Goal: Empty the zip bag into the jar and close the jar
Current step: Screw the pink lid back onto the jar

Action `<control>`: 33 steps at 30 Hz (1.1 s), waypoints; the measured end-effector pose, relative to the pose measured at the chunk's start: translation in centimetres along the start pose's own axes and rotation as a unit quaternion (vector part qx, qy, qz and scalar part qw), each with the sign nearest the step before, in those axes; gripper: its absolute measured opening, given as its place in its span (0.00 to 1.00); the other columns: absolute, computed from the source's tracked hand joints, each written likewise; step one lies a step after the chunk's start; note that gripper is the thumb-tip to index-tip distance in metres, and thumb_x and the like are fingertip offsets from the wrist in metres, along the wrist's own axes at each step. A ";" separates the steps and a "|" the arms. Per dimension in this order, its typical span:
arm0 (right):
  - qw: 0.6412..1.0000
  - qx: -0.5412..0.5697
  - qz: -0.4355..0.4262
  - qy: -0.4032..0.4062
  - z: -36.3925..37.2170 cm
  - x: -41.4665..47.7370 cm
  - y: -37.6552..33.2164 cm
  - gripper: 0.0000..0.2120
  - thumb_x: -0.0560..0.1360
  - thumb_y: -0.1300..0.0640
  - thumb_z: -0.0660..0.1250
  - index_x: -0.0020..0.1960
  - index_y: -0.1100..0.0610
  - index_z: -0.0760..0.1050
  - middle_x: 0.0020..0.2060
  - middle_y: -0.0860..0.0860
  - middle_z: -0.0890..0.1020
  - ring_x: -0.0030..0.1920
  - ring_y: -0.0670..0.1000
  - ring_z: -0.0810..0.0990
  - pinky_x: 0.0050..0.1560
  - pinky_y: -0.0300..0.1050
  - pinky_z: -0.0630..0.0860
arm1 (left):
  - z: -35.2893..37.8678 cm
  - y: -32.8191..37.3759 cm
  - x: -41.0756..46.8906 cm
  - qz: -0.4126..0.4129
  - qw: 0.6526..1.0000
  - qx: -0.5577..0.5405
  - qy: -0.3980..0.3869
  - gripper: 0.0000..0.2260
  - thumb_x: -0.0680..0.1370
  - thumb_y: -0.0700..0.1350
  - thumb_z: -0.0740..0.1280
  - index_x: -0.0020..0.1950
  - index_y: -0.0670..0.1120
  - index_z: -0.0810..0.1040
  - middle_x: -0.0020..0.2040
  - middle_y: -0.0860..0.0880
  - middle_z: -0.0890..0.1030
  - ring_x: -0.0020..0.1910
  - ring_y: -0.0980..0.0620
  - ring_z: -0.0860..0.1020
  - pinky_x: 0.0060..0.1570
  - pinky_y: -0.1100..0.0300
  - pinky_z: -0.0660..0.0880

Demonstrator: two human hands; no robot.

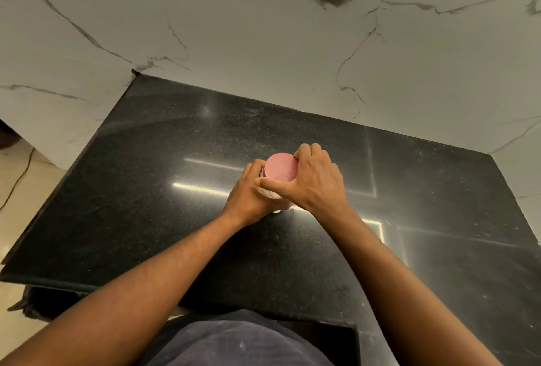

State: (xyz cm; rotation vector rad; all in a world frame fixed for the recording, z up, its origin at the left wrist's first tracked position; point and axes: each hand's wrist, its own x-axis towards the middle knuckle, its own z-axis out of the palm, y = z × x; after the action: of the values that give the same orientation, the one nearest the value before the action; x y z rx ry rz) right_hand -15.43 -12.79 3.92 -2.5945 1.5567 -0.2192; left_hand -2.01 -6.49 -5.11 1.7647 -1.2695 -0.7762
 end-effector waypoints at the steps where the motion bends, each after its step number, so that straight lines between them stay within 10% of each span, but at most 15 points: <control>1: 0.999 -0.031 0.008 -0.005 -0.4 0.1 -0.3 0.47 0.60 0.13 0.55 0.55 0.54 0.71 0.50 0.50 0.73 0.51 0.52 0.74 0.48 0.50 0.73 | 0.0 0.0 0.0 0.001 1.000 -0.004 0.000 0.41 0.59 0.64 0.82 0.66 0.54 0.69 0.60 0.53 0.74 0.55 0.53 0.77 0.52 0.46 0.83; 4: 0.997 -0.013 -0.018 -0.068 -1.5 0.0 -0.8 0.56 0.65 0.13 0.44 0.70 0.56 0.70 0.67 0.57 0.73 0.67 0.59 0.74 0.60 0.60 0.75 | 0.1 -0.2 0.0 -0.001 1.000 -0.024 0.004 0.37 0.60 0.61 0.83 0.63 0.57 0.71 0.60 0.54 0.76 0.56 0.54 0.79 0.53 0.45 0.83; 8: 0.962 0.030 -0.153 -0.224 -3.3 0.1 -1.2 0.40 0.75 0.37 0.69 0.82 0.41 0.56 0.84 0.54 0.54 0.83 0.60 0.55 0.74 0.70 0.66 | 0.1 -0.5 0.2 0.004 1.000 -0.015 -0.007 0.39 0.61 0.62 0.83 0.66 0.60 0.68 0.62 0.54 0.75 0.58 0.54 0.79 0.54 0.51 0.83; 11: 0.961 -0.033 -0.172 -0.214 -3.8 0.9 -1.7 0.34 0.72 0.48 0.73 0.76 0.37 0.68 0.78 0.53 0.68 0.74 0.59 0.70 0.65 0.57 0.77 | 0.2 -0.3 0.1 -0.004 1.000 -0.022 -0.006 0.43 0.58 0.65 0.82 0.67 0.62 0.65 0.62 0.58 0.73 0.58 0.57 0.77 0.49 0.65 0.75; 14: 0.980 -0.079 -0.127 -0.132 -3.7 2.0 -2.1 0.25 0.72 0.37 0.69 0.68 0.39 0.77 0.57 0.49 0.82 0.54 0.53 0.80 0.45 0.47 0.74 | 0.1 -0.2 0.0 -0.012 1.000 -0.029 -0.005 0.40 0.57 0.67 0.82 0.63 0.64 0.66 0.61 0.60 0.74 0.57 0.59 0.77 0.48 0.62 0.75; 20: 0.987 -0.155 0.014 -0.047 -3.3 3.5 -1.9 0.33 0.78 0.26 0.57 0.33 0.55 0.67 0.28 0.50 0.71 0.29 0.51 0.72 0.34 0.47 0.69 | -0.1 -0.2 -0.3 -0.010 0.999 -0.049 -0.012 0.40 0.59 0.65 0.83 0.65 0.65 0.67 0.63 0.57 0.74 0.58 0.56 0.78 0.56 0.52 0.81; 22: 0.990 -0.123 -0.022 -0.062 -3.4 3.4 -1.0 0.25 0.82 0.36 0.61 0.38 0.54 0.73 0.34 0.51 0.78 0.35 0.54 0.78 0.36 0.46 0.71 | -0.2 -0.2 -0.3 -0.009 0.999 -0.051 -0.011 0.40 0.58 0.65 0.82 0.64 0.65 0.66 0.62 0.56 0.74 0.57 0.56 0.78 0.57 0.51 0.81; 24: 0.980 -0.034 -0.116 -0.159 -3.7 3.0 -0.2 0.14 0.81 0.48 0.63 0.65 0.47 0.78 0.62 0.52 0.82 0.60 0.57 0.81 0.49 0.47 0.76 | -0.2 -0.2 -0.3 -0.007 0.999 -0.053 -0.007 0.40 0.59 0.64 0.83 0.65 0.64 0.66 0.63 0.57 0.74 0.57 0.58 0.78 0.56 0.53 0.81; 27: 0.933 0.042 -0.183 -0.308 -4.5 2.2 -0.2 0.34 0.75 0.55 0.66 0.79 0.36 0.64 0.82 0.49 0.62 0.78 0.58 0.65 0.68 0.54 0.71 | -0.1 -0.2 -0.2 0.002 0.999 -0.044 -0.005 0.41 0.59 0.63 0.83 0.68 0.61 0.68 0.63 0.57 0.74 0.60 0.56 0.78 0.56 0.54 0.81; 33: 0.974 -0.091 -0.108 -0.175 -3.5 2.6 -1.1 0.31 0.70 0.30 0.68 0.69 0.42 0.73 0.52 0.50 0.78 0.47 0.52 0.78 0.40 0.45 0.73 | 0.0 0.0 -0.3 -0.011 0.999 -0.044 -0.009 0.37 0.60 0.64 0.83 0.62 0.65 0.66 0.61 0.59 0.74 0.56 0.60 0.77 0.50 0.59 0.79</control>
State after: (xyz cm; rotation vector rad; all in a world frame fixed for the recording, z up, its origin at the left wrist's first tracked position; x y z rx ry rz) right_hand -13.87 -14.62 7.69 -2.7441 1.2259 0.3628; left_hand -2.05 -6.20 -5.09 1.7066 -1.2108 -0.8508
